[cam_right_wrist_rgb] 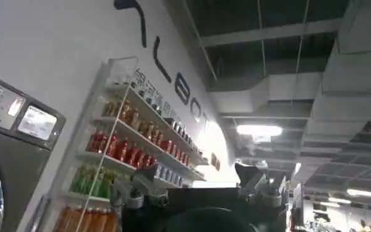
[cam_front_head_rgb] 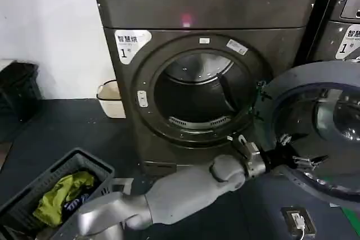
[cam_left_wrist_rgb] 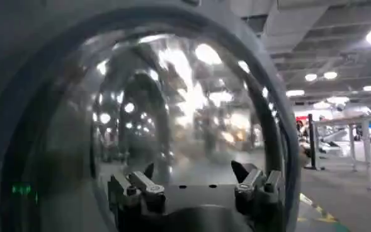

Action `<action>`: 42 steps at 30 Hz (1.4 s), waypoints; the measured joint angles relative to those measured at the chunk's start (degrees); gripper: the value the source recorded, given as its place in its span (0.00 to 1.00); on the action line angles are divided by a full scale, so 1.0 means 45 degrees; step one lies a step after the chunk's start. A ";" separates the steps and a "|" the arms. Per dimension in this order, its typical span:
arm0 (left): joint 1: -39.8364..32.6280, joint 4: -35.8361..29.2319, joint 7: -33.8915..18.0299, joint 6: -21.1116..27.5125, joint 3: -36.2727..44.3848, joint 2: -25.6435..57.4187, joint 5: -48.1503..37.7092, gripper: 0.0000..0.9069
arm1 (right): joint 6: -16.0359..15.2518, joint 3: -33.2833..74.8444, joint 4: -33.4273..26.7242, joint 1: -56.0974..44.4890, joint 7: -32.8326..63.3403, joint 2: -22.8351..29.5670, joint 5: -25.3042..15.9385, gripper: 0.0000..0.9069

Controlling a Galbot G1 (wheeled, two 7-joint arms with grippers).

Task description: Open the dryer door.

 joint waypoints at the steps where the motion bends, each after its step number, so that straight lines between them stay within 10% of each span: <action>1: 0.0033 -0.0115 -0.0094 -0.0022 -0.0068 0.0000 0.0000 1.00 | 0.0000 0.0000 0.0004 -0.0013 -0.0001 0.0001 0.0000 1.00; 23: 0.1520 -0.6336 -0.2238 -0.2572 -0.1607 0.7153 -0.0025 1.00 | 0.0161 0.0042 0.0089 0.0252 -0.0047 -0.0406 -0.0432 1.00; 42: 0.4648 -0.9278 0.0095 0.0675 -0.4093 1.7309 0.0835 1.00 | -0.0211 0.0014 0.0306 0.0880 -0.0052 -0.0957 -0.2153 1.00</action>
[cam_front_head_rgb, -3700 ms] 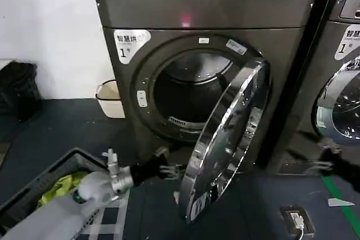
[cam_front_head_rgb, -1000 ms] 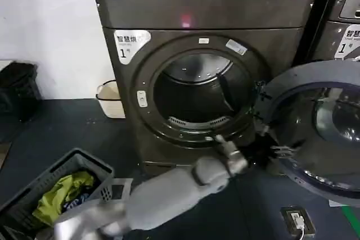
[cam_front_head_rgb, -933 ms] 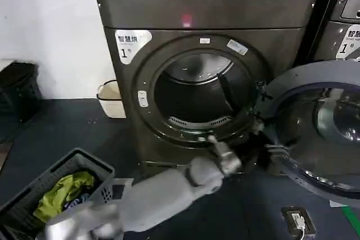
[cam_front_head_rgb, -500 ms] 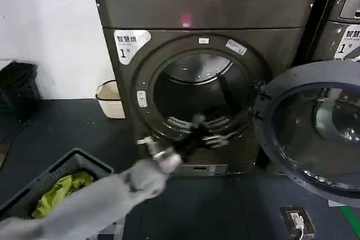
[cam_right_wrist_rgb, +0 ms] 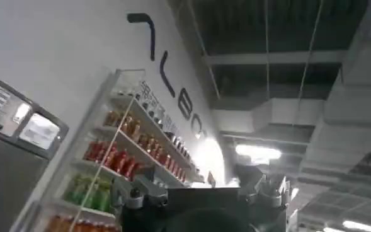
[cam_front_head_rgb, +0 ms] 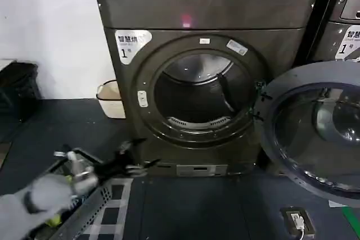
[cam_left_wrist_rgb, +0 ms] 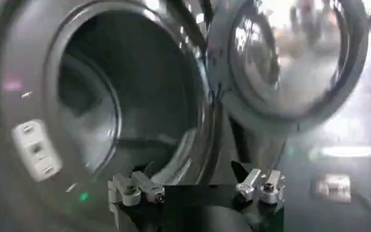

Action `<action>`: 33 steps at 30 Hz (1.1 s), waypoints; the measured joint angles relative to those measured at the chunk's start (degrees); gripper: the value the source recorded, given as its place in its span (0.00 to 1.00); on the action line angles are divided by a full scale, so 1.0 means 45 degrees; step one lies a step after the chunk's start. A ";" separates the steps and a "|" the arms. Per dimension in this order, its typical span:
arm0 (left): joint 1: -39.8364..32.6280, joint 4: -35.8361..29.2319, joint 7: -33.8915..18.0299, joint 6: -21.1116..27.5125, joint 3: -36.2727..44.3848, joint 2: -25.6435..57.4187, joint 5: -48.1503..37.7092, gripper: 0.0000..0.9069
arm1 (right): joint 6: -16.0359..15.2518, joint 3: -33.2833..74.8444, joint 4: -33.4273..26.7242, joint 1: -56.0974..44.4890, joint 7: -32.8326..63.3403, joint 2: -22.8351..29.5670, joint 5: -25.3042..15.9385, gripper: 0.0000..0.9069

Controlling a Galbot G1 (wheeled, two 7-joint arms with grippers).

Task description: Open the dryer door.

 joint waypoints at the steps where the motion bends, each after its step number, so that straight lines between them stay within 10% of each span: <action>1: 0.0026 0.0063 0.0237 0.0058 0.0022 0.0382 0.0270 1.00 | -0.0069 0.0070 0.0050 0.0030 0.0041 -0.0039 -0.0012 1.00; 13: 0.0651 0.1128 0.2420 0.1327 0.0079 0.4237 0.3806 1.00 | -0.0104 0.0115 -0.0034 0.0481 0.0134 -0.0057 -0.0253 1.00; 33: 0.0154 0.3143 0.5442 -0.0601 -0.0071 0.5833 0.7474 1.00 | 0.0163 -0.0159 -0.0356 0.0497 0.0082 -0.0117 -0.0225 1.00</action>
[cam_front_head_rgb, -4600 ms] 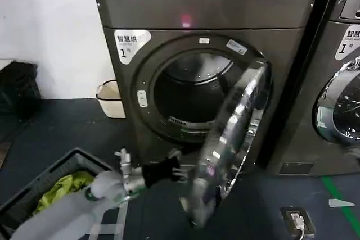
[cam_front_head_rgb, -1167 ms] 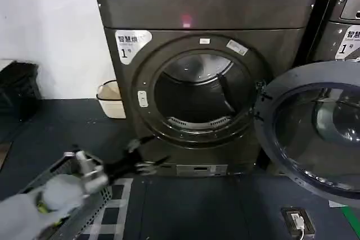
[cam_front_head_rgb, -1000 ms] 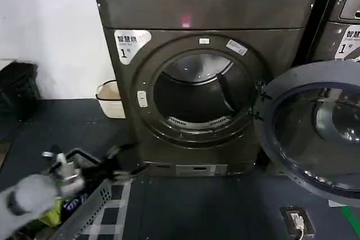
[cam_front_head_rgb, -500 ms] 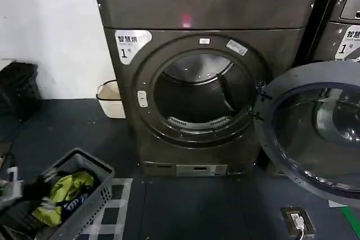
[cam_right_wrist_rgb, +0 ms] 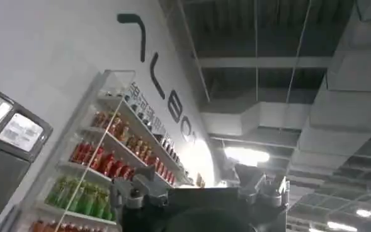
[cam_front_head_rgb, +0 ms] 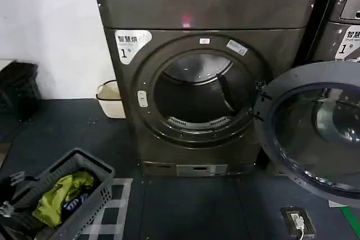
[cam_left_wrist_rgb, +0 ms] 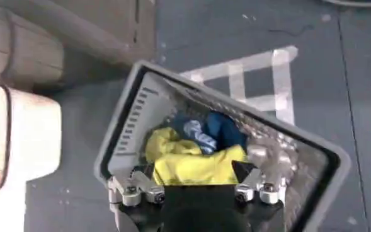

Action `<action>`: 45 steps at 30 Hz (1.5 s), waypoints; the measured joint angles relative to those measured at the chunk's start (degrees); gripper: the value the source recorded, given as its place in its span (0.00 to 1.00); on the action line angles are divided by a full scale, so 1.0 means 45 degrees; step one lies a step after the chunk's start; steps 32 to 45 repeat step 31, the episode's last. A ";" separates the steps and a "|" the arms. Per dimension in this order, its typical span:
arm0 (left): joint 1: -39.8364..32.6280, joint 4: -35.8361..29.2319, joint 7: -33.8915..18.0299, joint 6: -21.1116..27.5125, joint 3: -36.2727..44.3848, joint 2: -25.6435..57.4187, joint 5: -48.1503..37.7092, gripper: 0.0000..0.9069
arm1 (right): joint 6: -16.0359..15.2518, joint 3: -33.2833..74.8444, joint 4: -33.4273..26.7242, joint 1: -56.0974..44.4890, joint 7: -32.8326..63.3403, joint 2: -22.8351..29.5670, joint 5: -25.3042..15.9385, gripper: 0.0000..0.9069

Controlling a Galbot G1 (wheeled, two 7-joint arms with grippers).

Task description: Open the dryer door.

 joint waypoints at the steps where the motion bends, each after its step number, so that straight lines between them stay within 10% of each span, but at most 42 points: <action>1: -0.0002 0.0026 -0.0054 -0.0067 -0.0013 0.0004 0.0001 1.00 | 0.0009 -0.0001 -0.0013 -0.0002 -0.0007 -0.0014 -0.0001 1.00; 45: 0.0083 0.0299 0.0767 -0.0027 -0.0542 -0.0216 0.0140 1.00 | 0.0021 -0.0009 -0.0217 0.0138 -0.0052 -0.0104 -0.0318 1.00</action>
